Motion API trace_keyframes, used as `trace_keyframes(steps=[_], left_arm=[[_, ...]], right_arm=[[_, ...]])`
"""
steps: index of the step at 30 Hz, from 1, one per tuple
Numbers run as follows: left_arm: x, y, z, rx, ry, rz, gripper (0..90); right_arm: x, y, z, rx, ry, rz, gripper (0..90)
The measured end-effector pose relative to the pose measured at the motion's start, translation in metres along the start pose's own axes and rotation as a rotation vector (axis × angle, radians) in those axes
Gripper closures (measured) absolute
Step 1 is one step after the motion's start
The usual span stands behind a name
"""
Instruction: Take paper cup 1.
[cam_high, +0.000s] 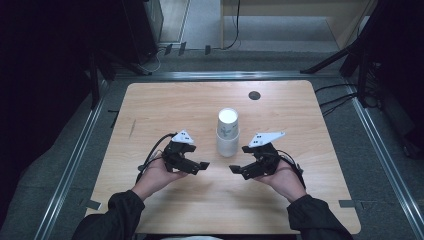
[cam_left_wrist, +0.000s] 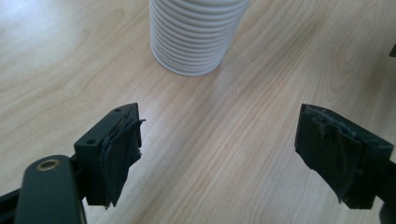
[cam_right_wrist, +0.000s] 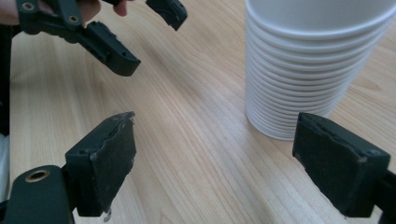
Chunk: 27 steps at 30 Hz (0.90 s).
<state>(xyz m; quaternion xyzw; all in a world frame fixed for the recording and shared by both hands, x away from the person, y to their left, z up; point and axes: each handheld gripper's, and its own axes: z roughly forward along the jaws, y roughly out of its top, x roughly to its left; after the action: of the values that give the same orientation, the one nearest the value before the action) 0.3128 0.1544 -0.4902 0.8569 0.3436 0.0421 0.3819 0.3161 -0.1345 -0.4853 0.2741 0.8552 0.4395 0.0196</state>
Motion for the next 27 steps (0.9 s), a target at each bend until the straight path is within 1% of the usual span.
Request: trace_keyframes(steps=[1,2,5,6,8,10,12,13,15,18,22,24,25,27], left_arm=[[0.0,0.0,0.0,0.0,-0.002,-0.002,14.9],[-0.001,0.0,0.0,0.006,-0.007,-0.003,14.9],[-0.003,-0.001,0.0,0.023,-0.005,0.011,14.9],[-0.003,-0.001,0.0,0.024,-0.005,0.018,14.9],[-0.004,0.0,-0.001,0.02,-0.011,0.019,14.9],[-0.004,0.0,-0.001,0.021,-0.011,0.022,14.9],[-0.003,0.0,-0.002,0.024,0.0,0.03,15.0],[-0.002,-0.001,-0.003,0.024,-0.002,0.025,15.0],[0.0,-0.001,-0.004,0.023,0.001,0.018,15.0],[0.001,-0.002,-0.007,0.018,0.0,0.015,15.0],[0.001,-0.002,-0.008,0.019,-0.004,0.02,15.3],[0.0,-0.002,-0.009,0.02,-0.004,0.028,15.7],[0.0,-0.003,-0.01,0.02,-0.007,0.029,15.7],[0.0,-0.003,-0.01,0.018,-0.008,0.027,15.7]], right_arm=[[-0.001,0.0,0.0,0.01,0.003,0.018,14.7],[-0.001,0.0,0.0,0.016,0.0,0.019,15.2],[0.001,-0.001,0.002,0.035,-0.003,-0.001,18.2],[0.001,-0.001,0.002,0.038,-0.004,-0.008,19.4],[0.002,0.0,0.002,0.041,-0.001,-0.015,19.6],[0.002,0.0,0.002,0.045,0.004,-0.012,19.6],[0.001,0.0,0.003,0.047,0.004,0.005,19.4],[0.001,0.001,0.003,0.049,0.0,0.017,19.4],[0.001,0.002,0.001,0.046,-0.004,0.023,19.8],[0.002,0.005,-0.002,0.064,-0.025,0.014,23.9],[0.001,0.006,-0.007,0.058,-0.037,0.0,25.7],[-0.001,0.006,-0.009,0.059,-0.043,-0.002,26.3],[-0.002,0.007,-0.009,0.059,-0.039,0.0,27.5],[-0.004,0.008,-0.011,0.066,-0.045,-0.001,28.4]])
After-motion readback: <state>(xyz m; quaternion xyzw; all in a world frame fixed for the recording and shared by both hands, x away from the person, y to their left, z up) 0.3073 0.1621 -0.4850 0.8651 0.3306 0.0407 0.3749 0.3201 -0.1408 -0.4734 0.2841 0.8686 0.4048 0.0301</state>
